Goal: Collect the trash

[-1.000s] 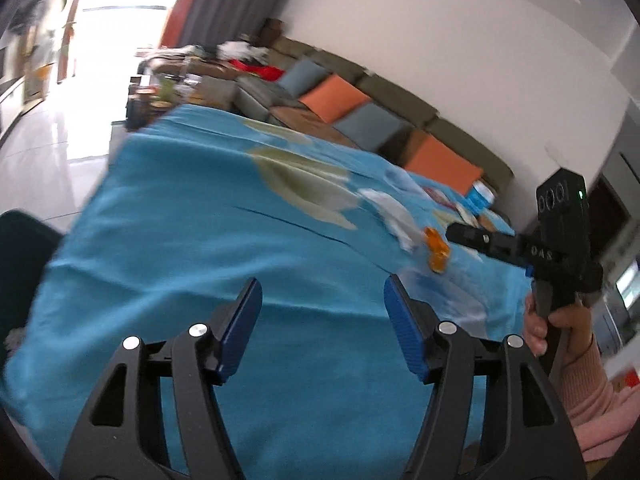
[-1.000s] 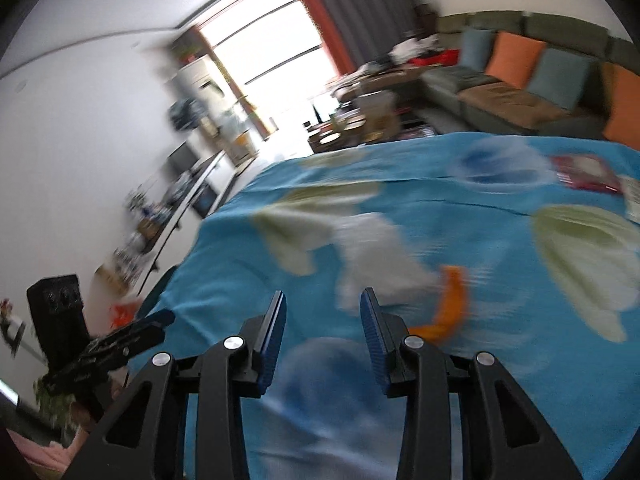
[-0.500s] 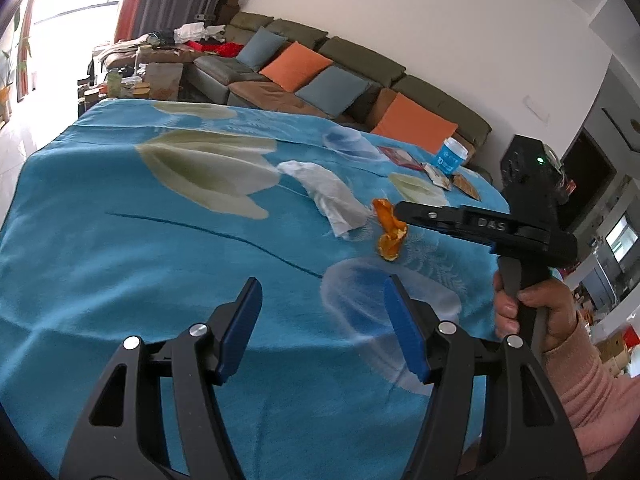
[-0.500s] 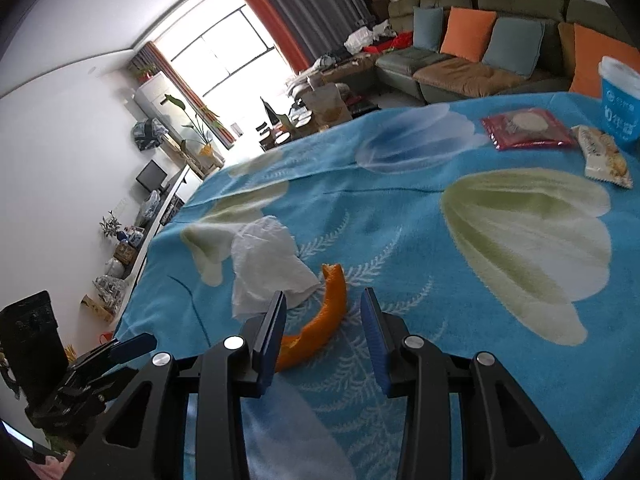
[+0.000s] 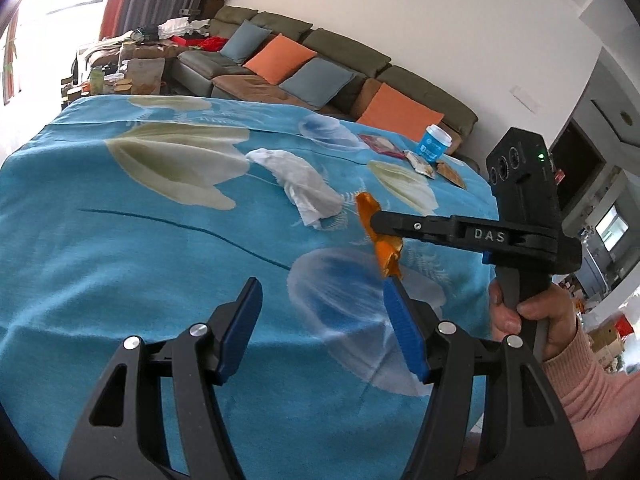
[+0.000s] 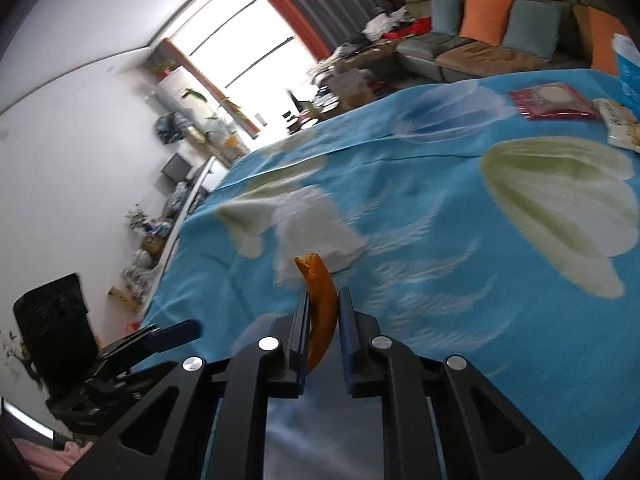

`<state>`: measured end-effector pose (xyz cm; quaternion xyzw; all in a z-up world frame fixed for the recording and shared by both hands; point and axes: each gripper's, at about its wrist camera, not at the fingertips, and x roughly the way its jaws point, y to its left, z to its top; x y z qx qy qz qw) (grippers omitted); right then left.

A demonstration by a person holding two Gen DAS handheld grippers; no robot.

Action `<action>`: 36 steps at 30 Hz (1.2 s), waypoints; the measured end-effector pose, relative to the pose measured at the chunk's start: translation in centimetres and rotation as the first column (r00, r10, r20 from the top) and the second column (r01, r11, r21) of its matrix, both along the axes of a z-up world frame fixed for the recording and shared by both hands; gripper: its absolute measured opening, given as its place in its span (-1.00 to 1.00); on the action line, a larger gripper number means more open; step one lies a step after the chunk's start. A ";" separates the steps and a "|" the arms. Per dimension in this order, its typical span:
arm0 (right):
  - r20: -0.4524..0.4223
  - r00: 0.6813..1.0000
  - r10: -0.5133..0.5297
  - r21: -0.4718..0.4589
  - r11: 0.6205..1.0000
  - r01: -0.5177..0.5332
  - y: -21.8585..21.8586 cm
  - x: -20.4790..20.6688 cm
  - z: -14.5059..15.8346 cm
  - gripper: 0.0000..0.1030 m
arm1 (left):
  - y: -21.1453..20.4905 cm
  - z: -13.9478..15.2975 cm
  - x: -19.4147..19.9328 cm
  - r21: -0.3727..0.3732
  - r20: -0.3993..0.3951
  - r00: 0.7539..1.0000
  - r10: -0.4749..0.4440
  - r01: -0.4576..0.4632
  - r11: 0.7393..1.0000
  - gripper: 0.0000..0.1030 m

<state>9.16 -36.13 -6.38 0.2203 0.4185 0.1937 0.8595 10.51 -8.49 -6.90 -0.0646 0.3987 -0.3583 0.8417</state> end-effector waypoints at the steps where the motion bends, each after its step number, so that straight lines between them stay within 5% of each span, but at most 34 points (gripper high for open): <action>1: 0.000 1.000 0.010 0.005 1.000 -0.010 0.3 -0.1 0.0 -0.75 | 0.0 0.0 -0.1 -0.002 -0.001 1.000 -0.002 0.002 1.000 0.20; 7: -0.020 0.995 0.101 0.018 0.995 -0.101 3.9 0.7 -0.5 -0.71 | 0.3 -0.3 -0.8 -0.001 -0.006 1.000 -0.010 0.010 1.000 0.20; 9: -0.022 0.995 0.102 0.016 0.995 -0.102 4.1 0.9 -0.4 -0.47 | 0.3 -0.5 -0.9 -0.001 -0.018 1.000 -0.012 0.012 1.000 0.20; 17: 0.073 0.997 0.014 -0.095 0.995 -0.007 2.1 1.7 1.9 -0.34 | -1.2 -1.3 -0.4 0.019 -0.043 0.999 -0.034 0.035 0.999 0.17; 22: 0.058 0.998 -0.011 -0.140 0.990 0.019 1.6 3.8 1.2 -0.31 | -2.9 -1.6 -0.7 0.056 -0.041 0.997 -0.061 0.063 0.996 0.12; 25: 0.065 0.998 -0.005 -0.165 0.986 0.016 2.1 4.5 1.0 -0.02 | -3.5 -1.8 -0.7 0.090 -0.043 0.998 -0.050 0.054 0.995 -0.06; 34: 0.062 0.997 0.041 -0.223 0.974 -0.026 3.5 5.8 0.7 -0.05 | -3.8 -2.0 -0.7 0.088 -0.050 0.997 -0.067 0.071 0.994 -0.66; 36: 0.058 0.997 0.042 -0.225 0.974 -0.028 3.5 5.6 0.6 -0.26 | -3.8 -2.0 -0.8 0.090 -0.040 0.997 -0.070 0.073 0.993 -0.71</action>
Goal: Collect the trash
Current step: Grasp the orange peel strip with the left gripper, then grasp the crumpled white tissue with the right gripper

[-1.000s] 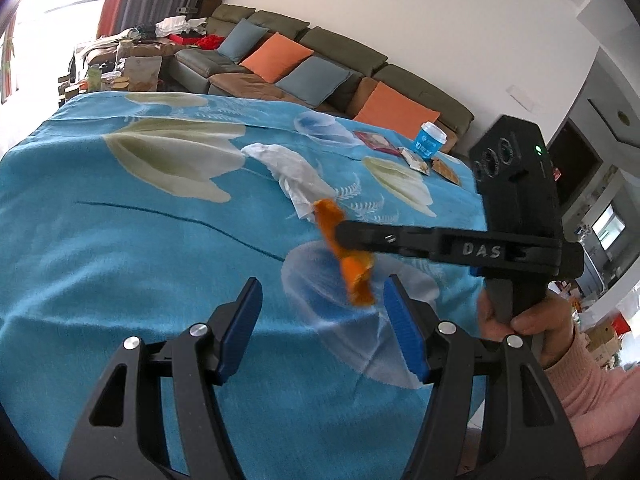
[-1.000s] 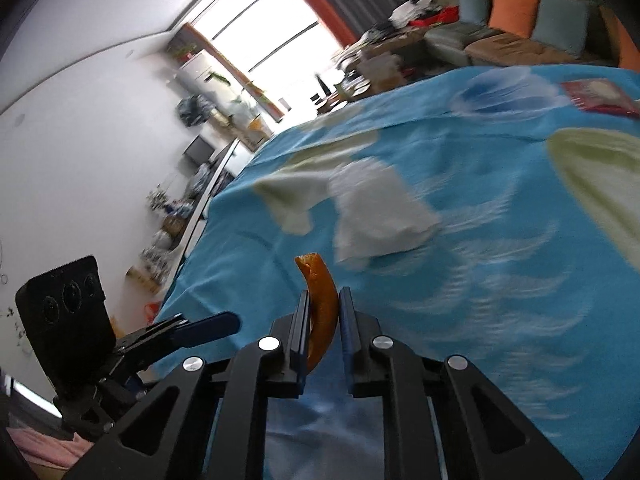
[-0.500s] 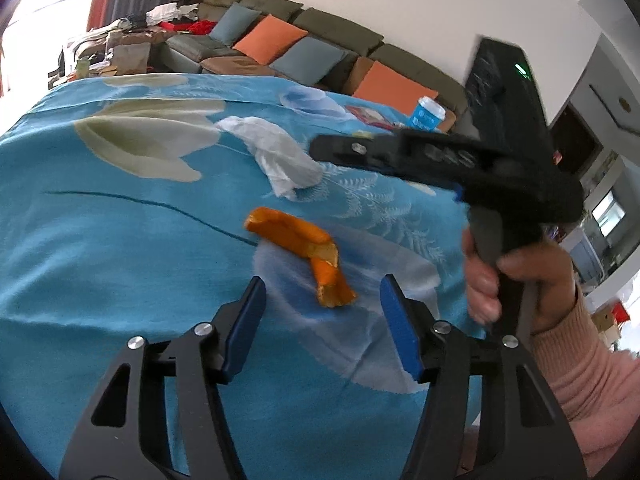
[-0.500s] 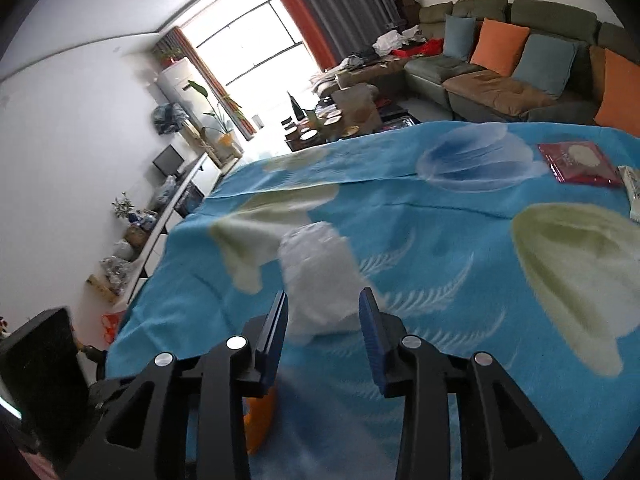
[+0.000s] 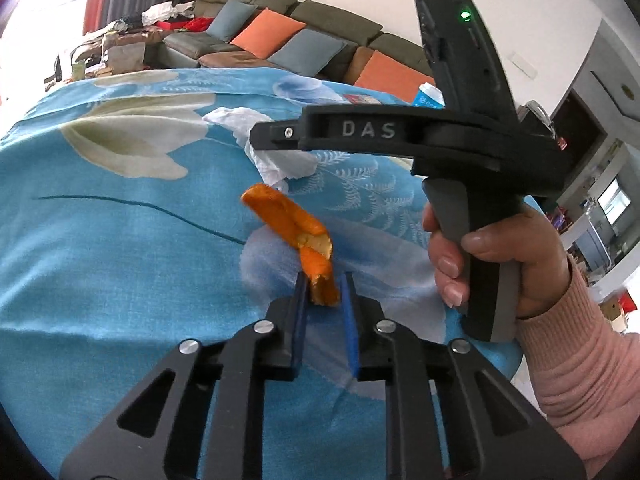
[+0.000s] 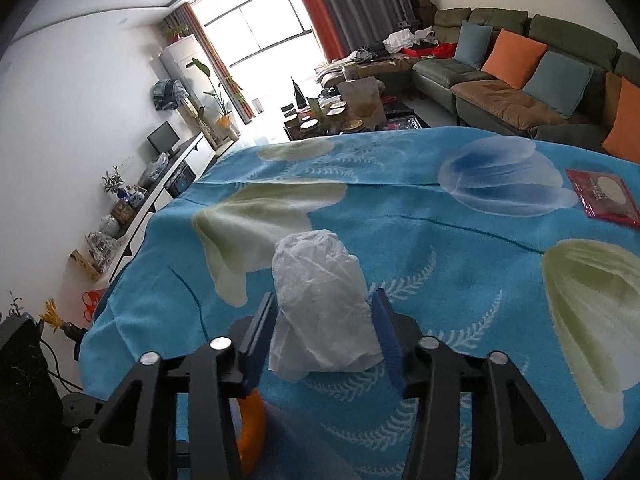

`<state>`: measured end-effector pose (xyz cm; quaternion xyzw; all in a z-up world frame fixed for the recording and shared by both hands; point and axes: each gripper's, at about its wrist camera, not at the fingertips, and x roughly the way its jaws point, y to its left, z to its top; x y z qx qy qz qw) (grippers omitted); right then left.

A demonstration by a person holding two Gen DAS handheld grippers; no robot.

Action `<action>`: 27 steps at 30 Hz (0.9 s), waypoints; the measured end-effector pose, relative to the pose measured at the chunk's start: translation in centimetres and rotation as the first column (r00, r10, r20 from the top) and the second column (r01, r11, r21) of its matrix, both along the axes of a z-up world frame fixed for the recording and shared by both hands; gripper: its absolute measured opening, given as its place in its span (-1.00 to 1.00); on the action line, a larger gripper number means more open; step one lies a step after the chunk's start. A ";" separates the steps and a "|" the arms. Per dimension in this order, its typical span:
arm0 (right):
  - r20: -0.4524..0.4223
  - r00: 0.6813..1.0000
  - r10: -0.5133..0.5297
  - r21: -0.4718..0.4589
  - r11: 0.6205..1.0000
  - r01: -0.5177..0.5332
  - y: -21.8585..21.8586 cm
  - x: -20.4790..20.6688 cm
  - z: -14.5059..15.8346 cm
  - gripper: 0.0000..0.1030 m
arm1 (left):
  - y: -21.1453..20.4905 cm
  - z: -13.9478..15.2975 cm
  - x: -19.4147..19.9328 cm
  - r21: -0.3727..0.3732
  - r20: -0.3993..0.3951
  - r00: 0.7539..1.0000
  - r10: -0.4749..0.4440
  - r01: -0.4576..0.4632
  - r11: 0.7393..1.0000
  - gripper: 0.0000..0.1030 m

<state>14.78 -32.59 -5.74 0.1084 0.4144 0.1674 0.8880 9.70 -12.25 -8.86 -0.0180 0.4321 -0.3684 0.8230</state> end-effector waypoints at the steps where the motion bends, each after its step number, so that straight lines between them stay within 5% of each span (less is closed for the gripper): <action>1: -0.005 1.000 0.003 0.003 1.000 -0.003 0.0 0.1 -0.1 -0.37 | 0.0 0.0 -0.1 0.003 0.006 1.000 -0.001 0.001 1.000 -0.72; 6: -0.017 1.000 0.004 0.031 1.000 -0.004 -0.4 -0.2 -0.3 -0.78 | 0.6 0.2 -0.3 0.000 0.017 1.000 0.005 -0.005 1.000 -0.76; 27: 0.031 0.999 -0.026 0.137 0.990 0.021 -2.2 -3.7 0.9 -0.81 | 4.5 0.8 -1.0 -0.029 0.036 0.996 0.077 -0.076 0.997 -0.92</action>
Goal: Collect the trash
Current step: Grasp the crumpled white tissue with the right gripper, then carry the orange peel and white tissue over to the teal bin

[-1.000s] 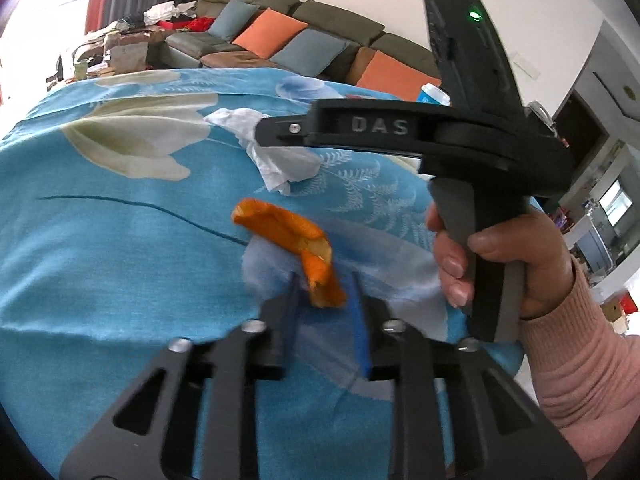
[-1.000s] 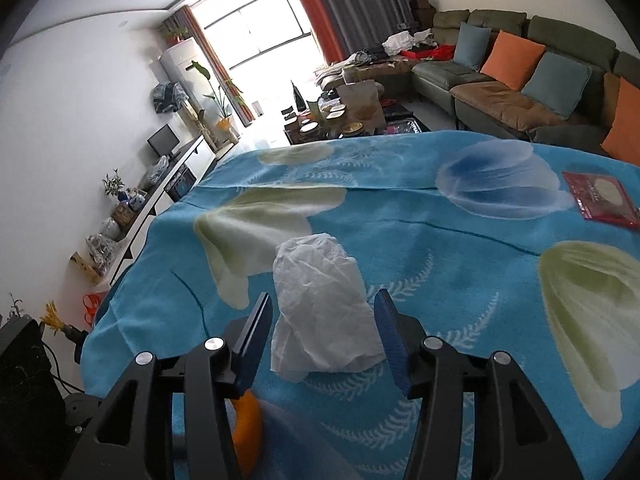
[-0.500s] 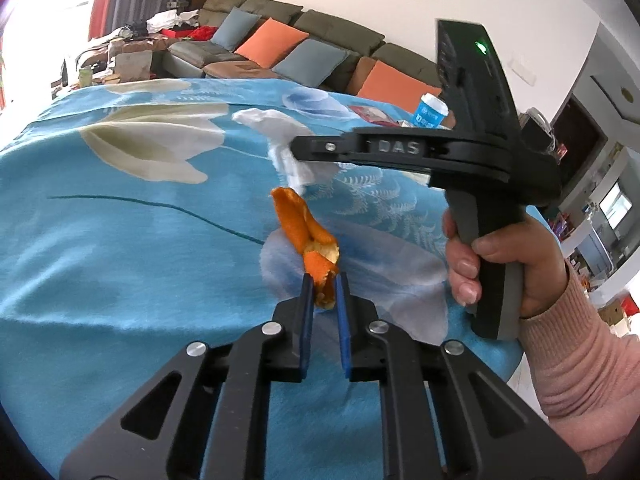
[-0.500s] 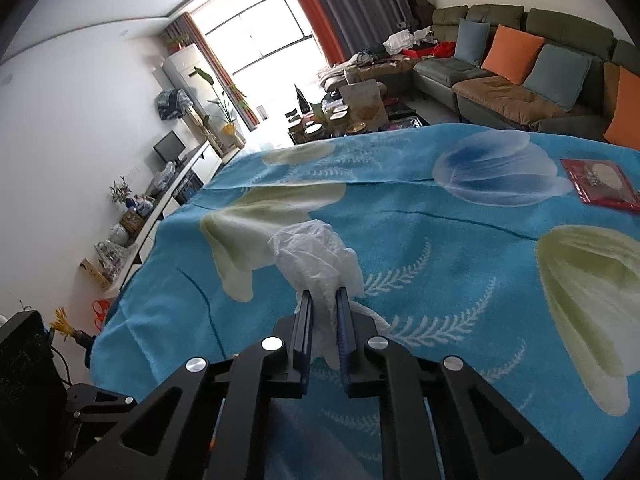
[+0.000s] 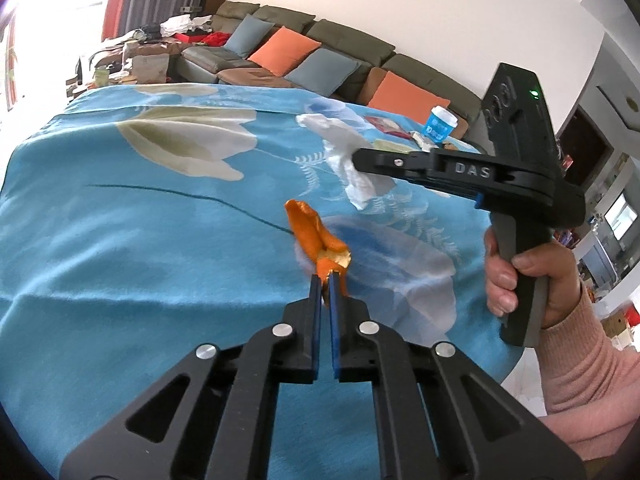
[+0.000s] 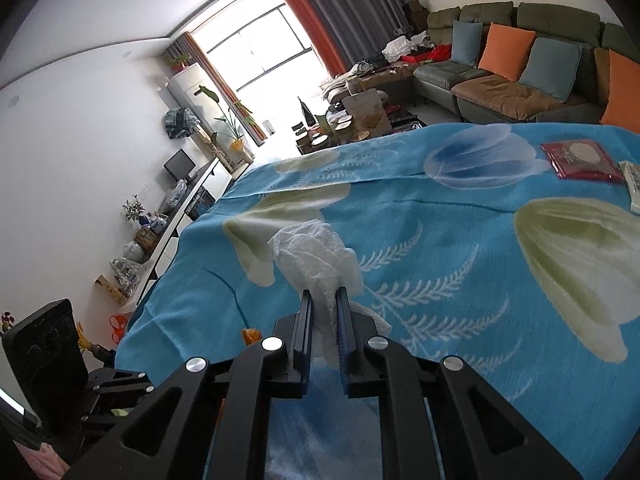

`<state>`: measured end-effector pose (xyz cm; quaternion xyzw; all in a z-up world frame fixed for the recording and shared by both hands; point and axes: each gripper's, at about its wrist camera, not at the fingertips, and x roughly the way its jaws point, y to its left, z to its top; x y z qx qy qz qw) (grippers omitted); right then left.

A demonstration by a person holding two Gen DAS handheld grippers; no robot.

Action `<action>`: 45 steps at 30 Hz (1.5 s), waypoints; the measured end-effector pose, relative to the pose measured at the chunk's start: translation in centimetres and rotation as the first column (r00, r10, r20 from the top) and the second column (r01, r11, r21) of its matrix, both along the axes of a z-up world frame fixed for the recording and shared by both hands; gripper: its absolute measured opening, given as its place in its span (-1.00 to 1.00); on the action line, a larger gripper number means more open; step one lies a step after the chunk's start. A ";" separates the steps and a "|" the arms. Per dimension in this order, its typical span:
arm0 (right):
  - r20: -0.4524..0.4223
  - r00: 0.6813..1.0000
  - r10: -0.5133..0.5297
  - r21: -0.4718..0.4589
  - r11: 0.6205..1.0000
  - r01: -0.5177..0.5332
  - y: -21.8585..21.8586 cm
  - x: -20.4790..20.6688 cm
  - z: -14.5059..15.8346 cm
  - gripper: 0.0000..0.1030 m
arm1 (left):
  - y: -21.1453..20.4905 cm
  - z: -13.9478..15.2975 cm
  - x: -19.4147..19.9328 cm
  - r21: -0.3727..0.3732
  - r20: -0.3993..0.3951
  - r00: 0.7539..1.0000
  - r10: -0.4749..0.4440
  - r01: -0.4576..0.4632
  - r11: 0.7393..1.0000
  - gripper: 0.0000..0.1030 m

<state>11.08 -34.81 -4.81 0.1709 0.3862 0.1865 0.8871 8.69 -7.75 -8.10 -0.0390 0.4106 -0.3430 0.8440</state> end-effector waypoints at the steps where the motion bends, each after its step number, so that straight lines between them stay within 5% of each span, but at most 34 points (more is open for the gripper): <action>1: -0.002 1.000 0.001 0.003 1.000 -0.001 0.0 0.0 -0.1 -0.81 | 0.0 -0.2 0.0 0.001 -0.008 1.000 0.000 0.000 1.000 -0.92; 6: -0.012 1.000 -0.001 0.022 1.000 0.001 -0.1 -0.3 -0.4 -0.81 | -0.3 -0.4 0.0 0.003 -0.022 1.000 -0.007 0.007 1.000 -0.50; 10: -0.012 1.000 0.001 0.026 1.000 0.000 -0.1 -0.4 -0.5 -0.81 | -0.8 -0.6 0.2 0.005 -0.022 1.000 -0.018 0.018 1.000 -0.50; 14: -0.010 1.000 0.003 0.032 0.999 -0.003 -0.1 -0.6 -0.4 -0.81 | -0.9 -0.8 0.3 -0.009 -0.039 0.999 -0.037 0.037 0.999 -0.88; 21: -0.003 1.000 0.015 0.045 0.999 -0.015 0.2 -0.9 -0.4 -0.81 | -1.0 -0.1 -0.1 -0.005 -0.009 1.000 -0.027 0.027 1.000 -0.90; 43: 0.023 0.998 0.059 0.066 0.996 -0.060 2.1 -1.6 0.1 -0.81 | 2.6 0.9 -1.0 0.000 0.034 0.998 0.062 -0.062 0.998 -0.89; 45: 0.016 0.998 0.059 0.066 0.996 -0.060 2.2 -1.7 -0.1 -0.81 | 2.8 0.4 -0.7 0.016 0.025 0.997 0.077 -0.078 0.997 -0.55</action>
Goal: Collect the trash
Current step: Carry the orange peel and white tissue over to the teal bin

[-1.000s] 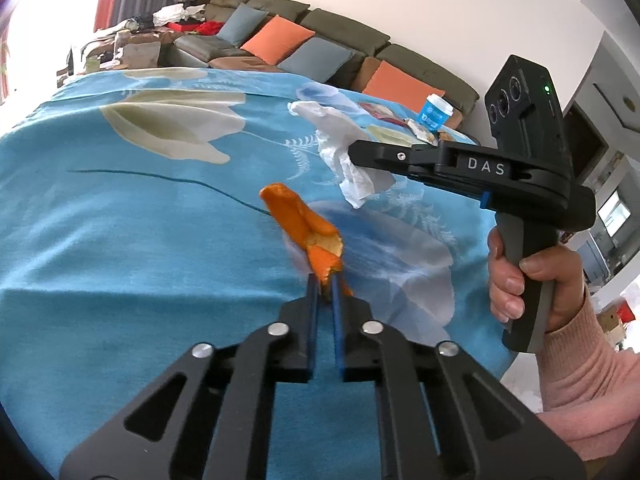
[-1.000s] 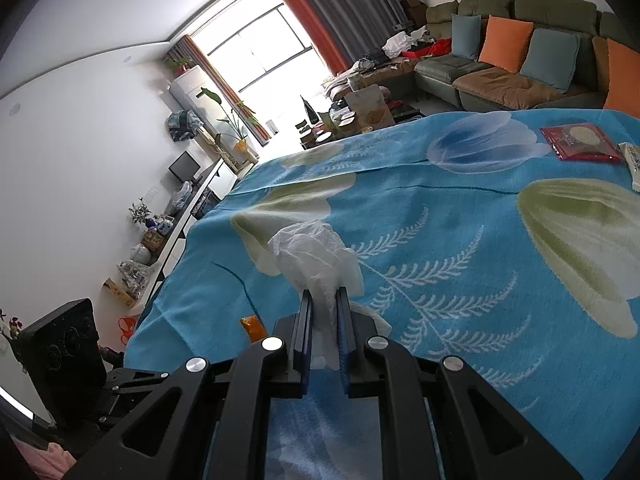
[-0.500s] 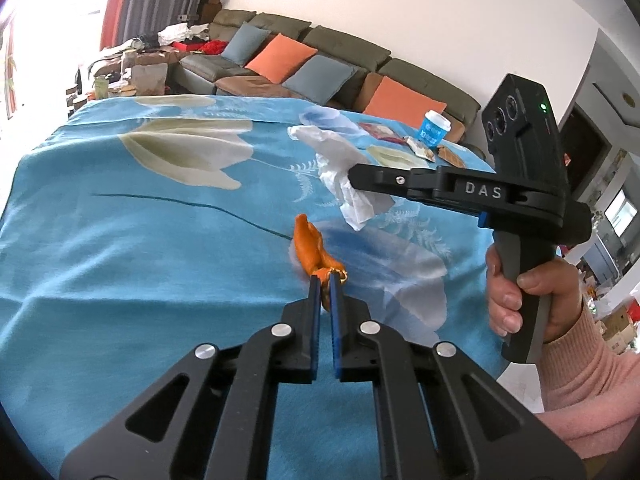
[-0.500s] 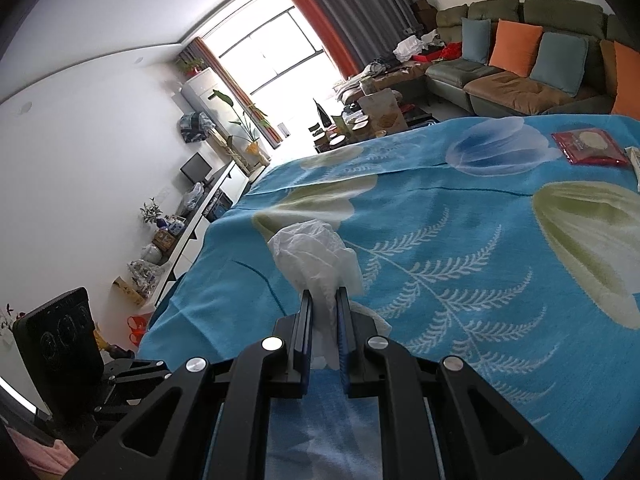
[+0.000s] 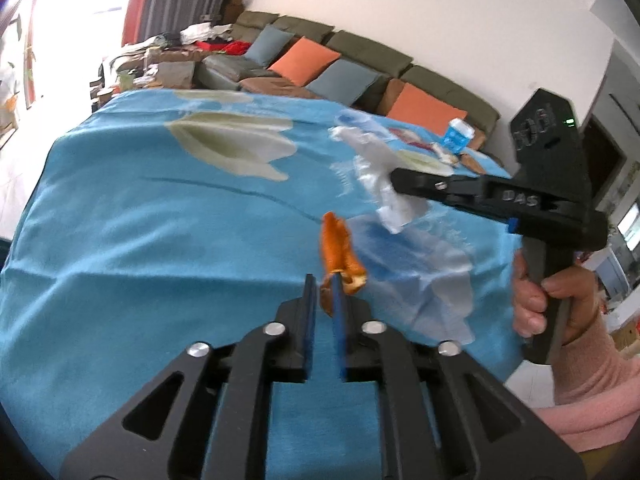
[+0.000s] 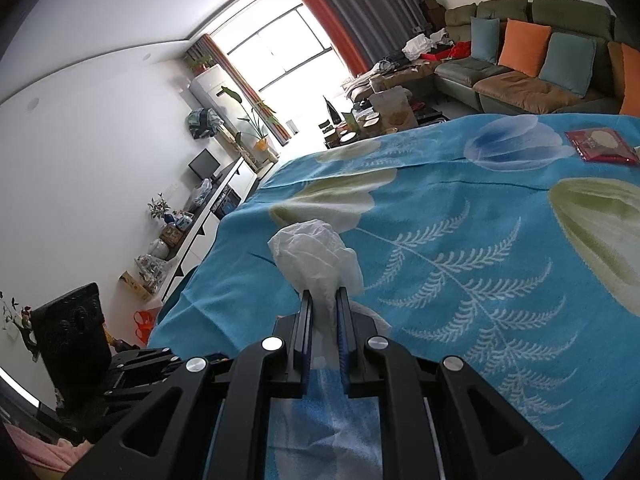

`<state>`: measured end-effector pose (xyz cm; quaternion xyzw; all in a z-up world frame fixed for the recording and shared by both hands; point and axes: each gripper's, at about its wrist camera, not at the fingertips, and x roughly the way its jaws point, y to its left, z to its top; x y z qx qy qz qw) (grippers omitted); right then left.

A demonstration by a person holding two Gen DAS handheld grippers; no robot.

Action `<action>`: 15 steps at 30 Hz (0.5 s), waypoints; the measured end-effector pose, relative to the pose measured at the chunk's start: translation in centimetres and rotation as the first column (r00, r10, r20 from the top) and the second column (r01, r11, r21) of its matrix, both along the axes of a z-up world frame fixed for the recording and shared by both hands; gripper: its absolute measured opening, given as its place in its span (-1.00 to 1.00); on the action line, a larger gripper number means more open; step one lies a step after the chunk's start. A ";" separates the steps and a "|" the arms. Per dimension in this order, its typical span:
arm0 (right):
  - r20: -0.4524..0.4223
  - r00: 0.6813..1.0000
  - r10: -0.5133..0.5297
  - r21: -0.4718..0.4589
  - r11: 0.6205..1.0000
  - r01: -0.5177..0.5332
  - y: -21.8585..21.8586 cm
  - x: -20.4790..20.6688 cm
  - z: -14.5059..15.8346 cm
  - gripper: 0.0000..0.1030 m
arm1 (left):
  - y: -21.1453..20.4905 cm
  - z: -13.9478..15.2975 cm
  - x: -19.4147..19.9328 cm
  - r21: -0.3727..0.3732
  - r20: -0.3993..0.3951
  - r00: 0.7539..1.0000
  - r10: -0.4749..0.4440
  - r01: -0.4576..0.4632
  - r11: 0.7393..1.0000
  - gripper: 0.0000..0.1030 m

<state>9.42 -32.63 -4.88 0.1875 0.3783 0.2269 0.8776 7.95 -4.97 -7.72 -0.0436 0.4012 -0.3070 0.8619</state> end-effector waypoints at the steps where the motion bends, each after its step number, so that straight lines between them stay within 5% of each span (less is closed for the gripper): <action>1: -0.002 1.000 0.000 0.001 1.000 0.000 0.1 0.0 0.0 -0.81 | 0.2 -0.3 0.1 -0.005 -0.011 1.000 0.002 -0.002 1.000 -0.47; 8: -0.015 1.000 -0.005 0.002 1.000 0.005 0.2 0.3 -0.3 -0.80 | 0.0 -1.1 0.2 -0.020 -0.019 1.000 -0.024 0.024 1.000 -0.44; 11: -0.016 1.000 -0.005 0.000 1.000 0.005 0.3 0.3 -0.3 -0.80 | -0.3 -1.3 0.2 -0.058 -0.039 0.997 -0.065 0.063 0.996 -0.85; 15: -0.014 1.000 -0.004 0.001 1.000 0.004 0.3 0.3 -0.3 -0.80 | -0.6 -1.1 0.1 -0.040 -0.018 0.998 -0.057 0.056 0.998 -0.91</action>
